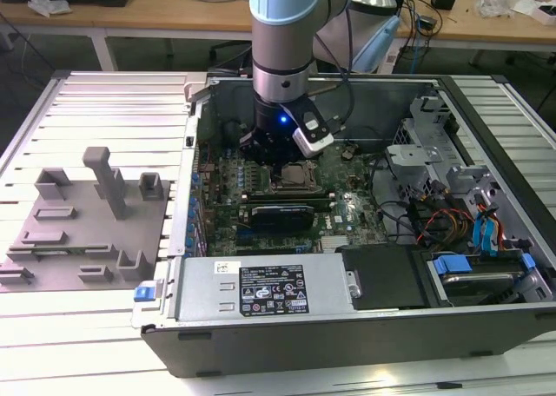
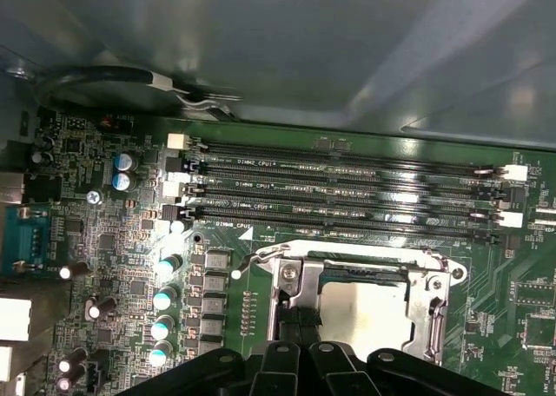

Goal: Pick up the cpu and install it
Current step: 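Close the cpu cover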

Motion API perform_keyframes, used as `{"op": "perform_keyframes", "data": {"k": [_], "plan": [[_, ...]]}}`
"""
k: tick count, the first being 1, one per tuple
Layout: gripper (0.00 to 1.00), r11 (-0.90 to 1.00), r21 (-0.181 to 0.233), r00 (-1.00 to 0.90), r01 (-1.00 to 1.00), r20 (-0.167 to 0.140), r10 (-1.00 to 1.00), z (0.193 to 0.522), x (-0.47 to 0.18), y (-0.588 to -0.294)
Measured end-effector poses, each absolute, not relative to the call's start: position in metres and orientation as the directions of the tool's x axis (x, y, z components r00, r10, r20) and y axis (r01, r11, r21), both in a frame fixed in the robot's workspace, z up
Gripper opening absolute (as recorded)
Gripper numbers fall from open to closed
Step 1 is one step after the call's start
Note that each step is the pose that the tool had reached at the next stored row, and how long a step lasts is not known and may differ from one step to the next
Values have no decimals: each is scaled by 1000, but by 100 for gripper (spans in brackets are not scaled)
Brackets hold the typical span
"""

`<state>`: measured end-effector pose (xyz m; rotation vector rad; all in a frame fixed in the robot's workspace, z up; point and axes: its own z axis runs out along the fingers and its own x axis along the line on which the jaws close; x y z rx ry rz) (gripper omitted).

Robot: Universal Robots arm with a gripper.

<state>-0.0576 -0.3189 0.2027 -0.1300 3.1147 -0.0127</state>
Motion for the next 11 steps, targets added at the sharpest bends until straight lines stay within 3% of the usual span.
{"op": "perform_keyframes", "data": {"k": [11], "plan": [[11,996,-9,-996,-83,-24,-83,201,-58,-319]]}}
